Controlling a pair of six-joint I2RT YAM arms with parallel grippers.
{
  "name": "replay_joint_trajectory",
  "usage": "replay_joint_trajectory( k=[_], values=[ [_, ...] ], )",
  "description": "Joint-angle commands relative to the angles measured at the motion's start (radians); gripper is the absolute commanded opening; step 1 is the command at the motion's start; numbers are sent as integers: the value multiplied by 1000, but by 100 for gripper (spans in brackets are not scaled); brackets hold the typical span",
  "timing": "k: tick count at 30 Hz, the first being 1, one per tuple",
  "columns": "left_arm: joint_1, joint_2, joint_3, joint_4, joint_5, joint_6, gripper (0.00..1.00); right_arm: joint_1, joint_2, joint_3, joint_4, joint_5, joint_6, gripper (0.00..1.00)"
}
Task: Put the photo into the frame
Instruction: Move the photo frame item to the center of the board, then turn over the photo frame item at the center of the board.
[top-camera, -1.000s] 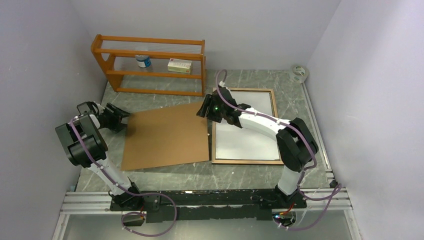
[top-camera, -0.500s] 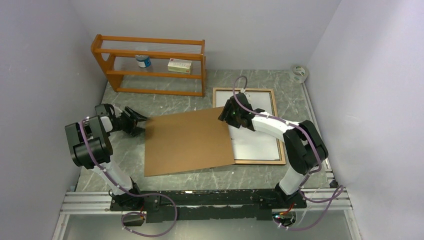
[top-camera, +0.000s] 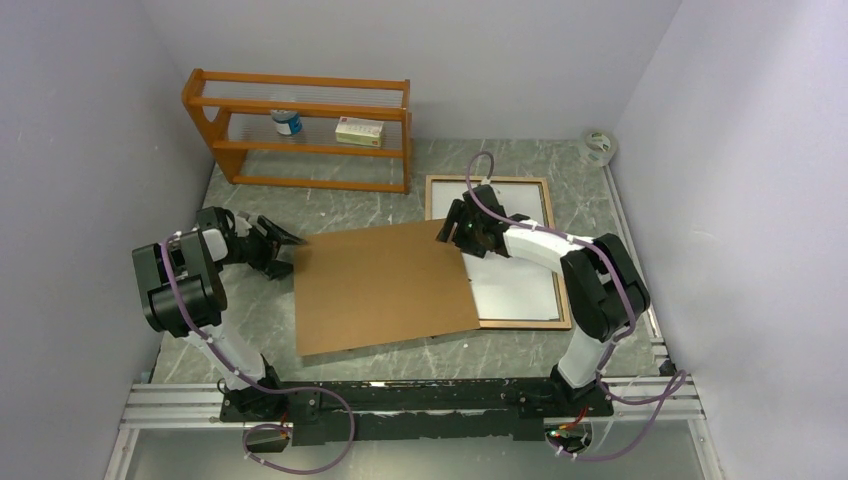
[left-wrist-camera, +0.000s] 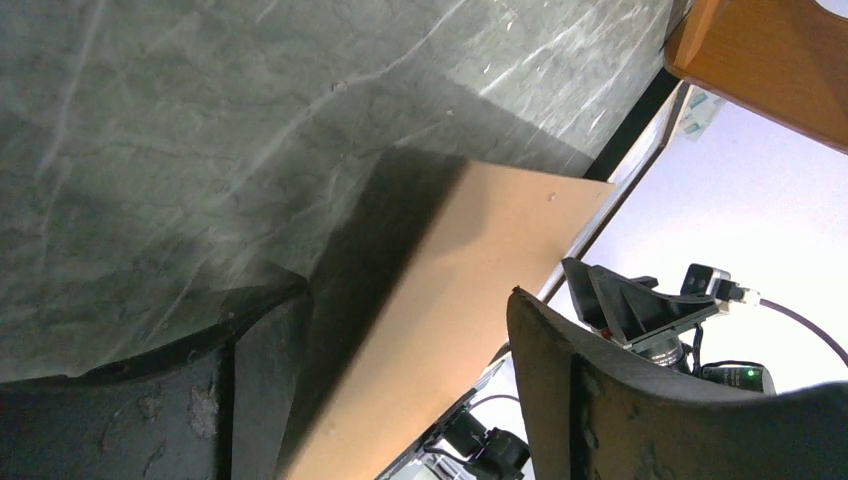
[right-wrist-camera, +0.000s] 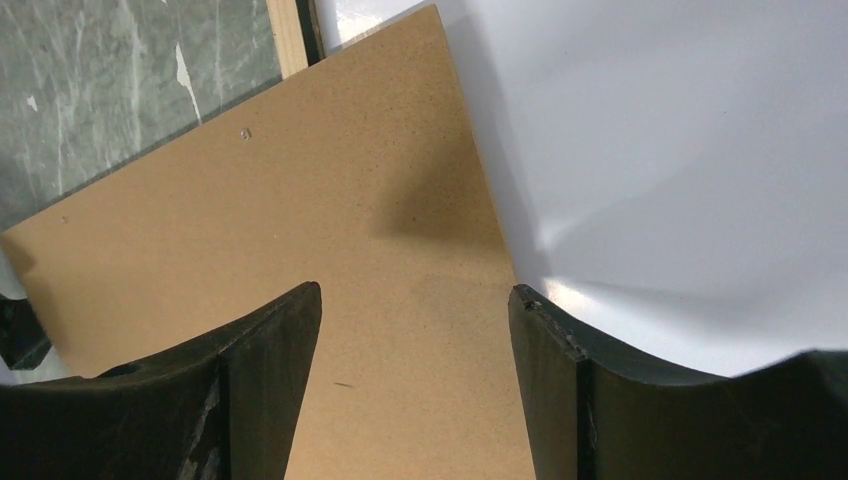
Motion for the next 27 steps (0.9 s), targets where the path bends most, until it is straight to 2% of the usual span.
replay_joint_trajectory(
  k=[1,11,14,20,27],
  values=[
    [-8,16,15,-79,-54,30,78,-8,9,18,-34,-9,-28,73],
    [-8,26,19,-91,-58,40,78,-21,-7,33,-91,87,-36,75],
    [-9,34,21,-105,-58,48,76,-21,-45,4,-54,86,-48,76],
    [-16,47,16,-89,-20,36,71,-35,-16,-12,23,-95,-86,75],
    [-38,69,34,-117,-25,43,57,-67,12,-23,93,-326,-97,73]
  ],
)
